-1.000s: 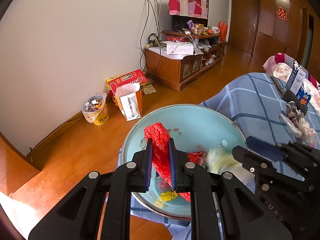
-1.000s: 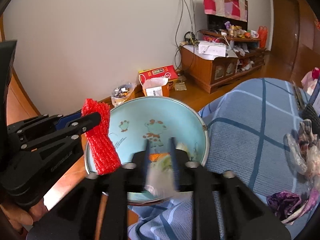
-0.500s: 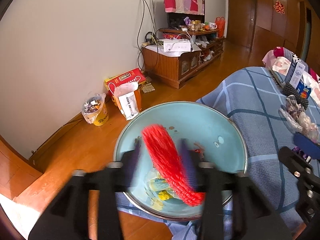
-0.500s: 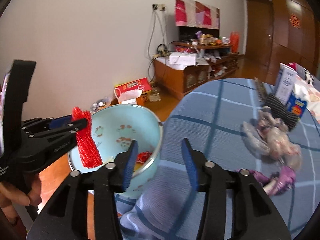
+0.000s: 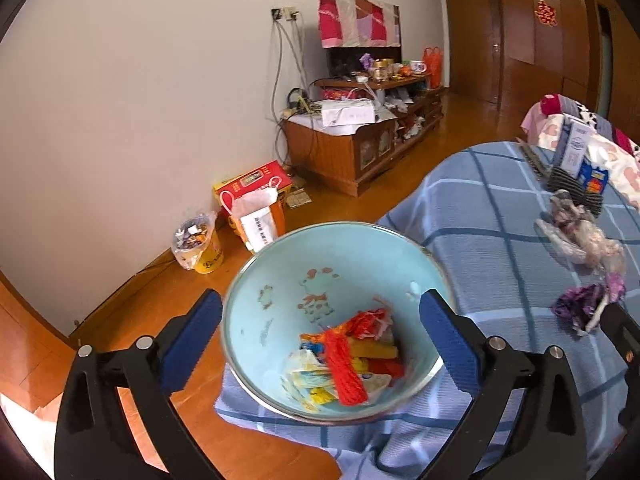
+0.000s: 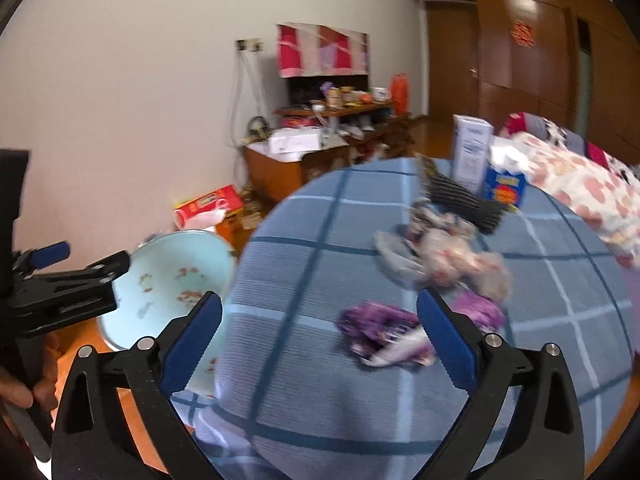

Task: Collect trash
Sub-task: 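Move both open tools back toward the purple wrapper on the table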

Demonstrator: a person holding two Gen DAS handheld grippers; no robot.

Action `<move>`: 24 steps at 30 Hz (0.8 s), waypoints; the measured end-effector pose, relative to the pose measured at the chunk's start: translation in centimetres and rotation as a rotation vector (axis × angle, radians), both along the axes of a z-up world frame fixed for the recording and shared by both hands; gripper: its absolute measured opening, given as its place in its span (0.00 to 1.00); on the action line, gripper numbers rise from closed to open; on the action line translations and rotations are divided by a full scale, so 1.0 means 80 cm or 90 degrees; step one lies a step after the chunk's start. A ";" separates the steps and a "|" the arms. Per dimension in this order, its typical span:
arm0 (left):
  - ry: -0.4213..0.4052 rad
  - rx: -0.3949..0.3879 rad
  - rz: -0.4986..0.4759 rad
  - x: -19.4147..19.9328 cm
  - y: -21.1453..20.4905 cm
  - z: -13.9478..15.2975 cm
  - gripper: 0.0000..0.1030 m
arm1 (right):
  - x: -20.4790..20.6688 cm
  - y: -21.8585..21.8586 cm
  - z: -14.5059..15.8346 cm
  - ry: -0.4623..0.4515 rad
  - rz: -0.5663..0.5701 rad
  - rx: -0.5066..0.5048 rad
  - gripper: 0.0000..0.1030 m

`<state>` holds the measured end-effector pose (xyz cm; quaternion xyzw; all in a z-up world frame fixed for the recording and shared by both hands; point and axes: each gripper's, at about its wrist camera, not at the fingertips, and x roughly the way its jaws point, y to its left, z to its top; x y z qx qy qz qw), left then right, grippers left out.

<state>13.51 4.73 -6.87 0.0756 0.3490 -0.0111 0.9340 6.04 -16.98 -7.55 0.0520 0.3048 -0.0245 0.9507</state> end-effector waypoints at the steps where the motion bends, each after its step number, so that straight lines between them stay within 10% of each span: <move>1: -0.001 0.002 -0.003 -0.003 -0.003 0.001 0.94 | -0.002 -0.005 0.000 0.009 -0.007 0.003 0.93; 24: 0.042 0.009 -0.177 -0.068 -0.135 -0.031 0.94 | -0.118 -0.170 -0.022 0.045 -0.256 -0.016 0.93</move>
